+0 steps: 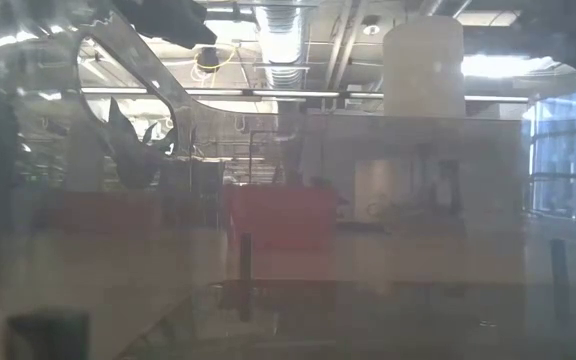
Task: Stack baskets by color
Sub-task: Stack the top transparent bin on top of the bottom transparent bin, then stack the left red bin on top of the middle red bin
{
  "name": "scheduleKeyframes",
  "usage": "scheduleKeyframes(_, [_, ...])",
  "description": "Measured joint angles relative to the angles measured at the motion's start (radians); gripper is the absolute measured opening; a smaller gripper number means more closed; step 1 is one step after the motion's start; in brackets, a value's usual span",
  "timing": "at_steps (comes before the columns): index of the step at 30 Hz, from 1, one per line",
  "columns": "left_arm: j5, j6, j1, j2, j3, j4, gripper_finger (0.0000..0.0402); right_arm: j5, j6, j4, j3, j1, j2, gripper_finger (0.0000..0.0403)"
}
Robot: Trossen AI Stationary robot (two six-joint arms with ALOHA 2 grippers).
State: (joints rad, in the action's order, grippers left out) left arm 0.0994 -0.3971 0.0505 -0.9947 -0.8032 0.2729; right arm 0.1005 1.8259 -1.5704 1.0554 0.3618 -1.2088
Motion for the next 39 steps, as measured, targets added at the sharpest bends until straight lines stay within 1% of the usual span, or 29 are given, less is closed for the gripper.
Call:
scheduleKeyframes(4, [0.0,0.0,0.0,0.0,0.0,-0.003,0.0,-0.021,-0.057,0.0,0.0,-0.012,-0.011,0.0092])
scheduleKeyframes(10, [0.0,0.0,0.0,0.0,0.0,-0.007,0.0,-0.016,-0.136,0.0,0.0,-0.045,0.04,0.0144])
scheduleKeyframes(15, [-0.001,0.012,0.0,0.0,0.0,-0.03,0.0,0.051,-0.228,0.017,0.0,-0.077,0.089,0.0187])
scheduleKeyframes(19, [-0.001,0.019,0.0,-0.005,0.0,-0.046,0.0,0.151,-0.369,0.083,0.0,-0.084,0.099,0.0204])
scheduleKeyframes(23, [0.003,0.037,0.0,-0.024,0.001,-0.034,0.0,0.16,-0.487,0.135,0.0,-0.083,0.099,0.0201])
scheduleKeyframes(27, [0.027,0.061,0.0,-0.022,0.002,-0.04,0.0,0.165,-0.544,0.139,0.0,-0.074,0.131,0.0184])
scheduleKeyframes(31, [0.028,0.071,0.0,-0.002,0.001,-0.06,0.0,0.251,-0.563,0.179,-0.004,-0.057,0.226,0.0159])
scheduleKeyframes(33, [0.028,0.073,0.002,-0.003,0.015,-0.08,0.0,0.289,-0.618,0.265,-0.029,-0.055,0.283,0.0148])
scheduleKeyframes(35, [0.033,0.082,0.018,-0.003,0.056,-0.141,0.0,0.314,-0.702,0.4,-0.078,-0.059,0.343,0.0139])
scheduleKeyframes(39, [0.043,0.147,0.079,0.002,0.158,-0.28,0.0,0.316,-0.903,0.677,-0.199,-0.097,0.436,0.0128])
